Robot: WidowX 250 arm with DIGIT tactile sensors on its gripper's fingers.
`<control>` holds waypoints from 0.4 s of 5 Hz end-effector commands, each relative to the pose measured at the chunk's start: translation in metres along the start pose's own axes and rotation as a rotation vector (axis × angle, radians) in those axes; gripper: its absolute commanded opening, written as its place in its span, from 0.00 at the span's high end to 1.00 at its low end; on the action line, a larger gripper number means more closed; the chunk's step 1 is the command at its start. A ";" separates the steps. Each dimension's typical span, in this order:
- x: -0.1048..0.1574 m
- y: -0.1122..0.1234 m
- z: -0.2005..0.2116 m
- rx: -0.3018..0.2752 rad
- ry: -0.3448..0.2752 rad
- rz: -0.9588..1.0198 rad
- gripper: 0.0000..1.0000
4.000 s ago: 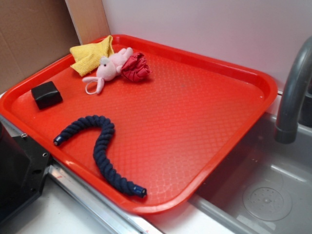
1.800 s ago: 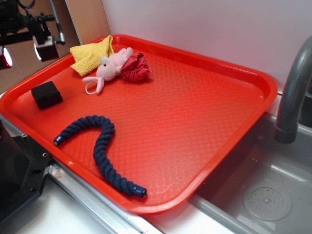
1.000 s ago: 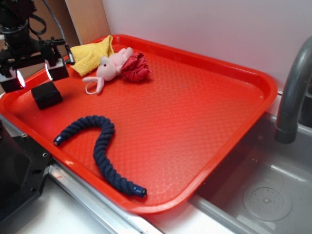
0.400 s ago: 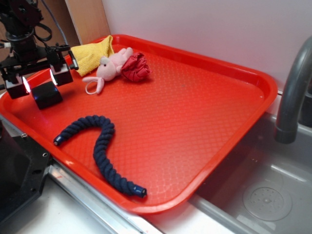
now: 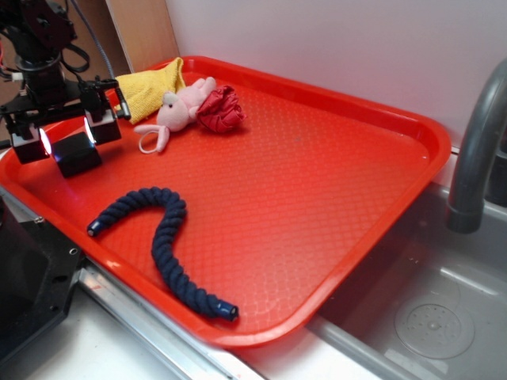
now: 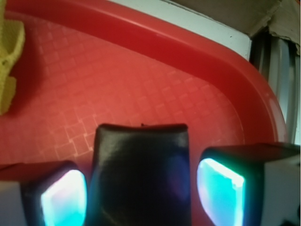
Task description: Grab the black box.
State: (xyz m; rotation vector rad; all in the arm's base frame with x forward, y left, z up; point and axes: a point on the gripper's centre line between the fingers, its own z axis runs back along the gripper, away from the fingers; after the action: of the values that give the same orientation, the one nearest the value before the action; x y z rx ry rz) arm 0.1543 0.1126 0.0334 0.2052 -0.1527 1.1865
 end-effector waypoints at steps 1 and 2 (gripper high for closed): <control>-0.009 -0.002 -0.005 0.045 -0.052 -0.027 0.00; -0.013 0.000 -0.009 0.067 -0.059 -0.033 0.00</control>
State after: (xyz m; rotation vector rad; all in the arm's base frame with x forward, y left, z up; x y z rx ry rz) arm 0.1528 0.1052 0.0216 0.3101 -0.1596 1.1597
